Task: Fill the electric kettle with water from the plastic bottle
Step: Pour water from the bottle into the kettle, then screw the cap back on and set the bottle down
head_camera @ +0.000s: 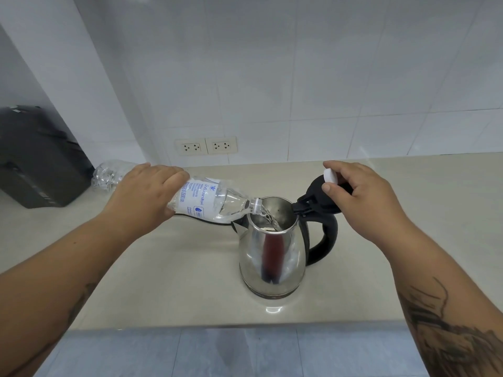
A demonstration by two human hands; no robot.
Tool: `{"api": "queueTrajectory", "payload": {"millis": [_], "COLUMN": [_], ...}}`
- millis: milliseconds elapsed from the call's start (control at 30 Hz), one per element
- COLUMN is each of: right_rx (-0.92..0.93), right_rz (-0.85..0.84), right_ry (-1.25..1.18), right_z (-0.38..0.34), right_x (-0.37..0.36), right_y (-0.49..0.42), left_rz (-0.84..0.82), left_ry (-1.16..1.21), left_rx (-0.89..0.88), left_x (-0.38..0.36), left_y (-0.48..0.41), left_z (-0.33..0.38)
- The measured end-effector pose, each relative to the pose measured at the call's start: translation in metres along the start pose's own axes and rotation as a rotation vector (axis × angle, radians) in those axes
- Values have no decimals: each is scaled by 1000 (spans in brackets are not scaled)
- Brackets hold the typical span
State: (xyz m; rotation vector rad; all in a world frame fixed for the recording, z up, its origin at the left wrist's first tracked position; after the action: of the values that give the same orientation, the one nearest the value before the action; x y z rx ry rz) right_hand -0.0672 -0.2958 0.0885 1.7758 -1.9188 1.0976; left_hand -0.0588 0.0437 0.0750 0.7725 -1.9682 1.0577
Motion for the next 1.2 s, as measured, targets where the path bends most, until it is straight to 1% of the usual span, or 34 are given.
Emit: {"api": "queueTrajectory", "payload": {"millis": [200,300,400,467,533,600,667,867,933,1033,1200], "right_rx": [-26,-53,-31,21,83,143,200,297,325,364,402], "right_rz": [13,24,58,53,-9,-106,-188,-352,-380,-413,-530], "right_ry": [-9,-27,-15,-16,-11,-16,-14,7,37,122,315], "right_z": [-2,-4,-18,-38,-62,-89,-117,-185,-201,-217,-229], "right_x": [0,3,7,6,-4,-23,-46,-123,-145,-173,-211], "right_y": [-1,-5,-14,-25,-41,-58,-77,-132,-146,-164,-181], "left_rz": [1,-10,-31,-59,-66,-46,-29,-3,6,27,52], "left_ry": [73,130,258,421,629,802,917,1107,1153,1220,1276], "left_rx": [68,137,236,343,506,660,758,905,936,976,1037], "left_x": [-12,-19,-29,-37,-45,-54,-63,-92,-104,-126,-156], "left_y": [7,13,20,23,28,34,38,41,40,38,36], "left_z": [-4,-6,-6,-7,-11,-18,-27,-53,-58,-64,-68]}}
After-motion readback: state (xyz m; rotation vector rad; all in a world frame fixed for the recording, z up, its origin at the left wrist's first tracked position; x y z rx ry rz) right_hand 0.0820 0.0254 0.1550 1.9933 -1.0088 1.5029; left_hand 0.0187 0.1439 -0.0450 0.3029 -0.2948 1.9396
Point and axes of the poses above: each hand's wrist, its own y-axis away from the middle knuckle, its own x-axis out of the back of the hand, z = x × y, the point moved 8 cm from there along -y, towards the middle knuckle, and after that the axes turned 1 degree about -z, right-handed, at the moved point
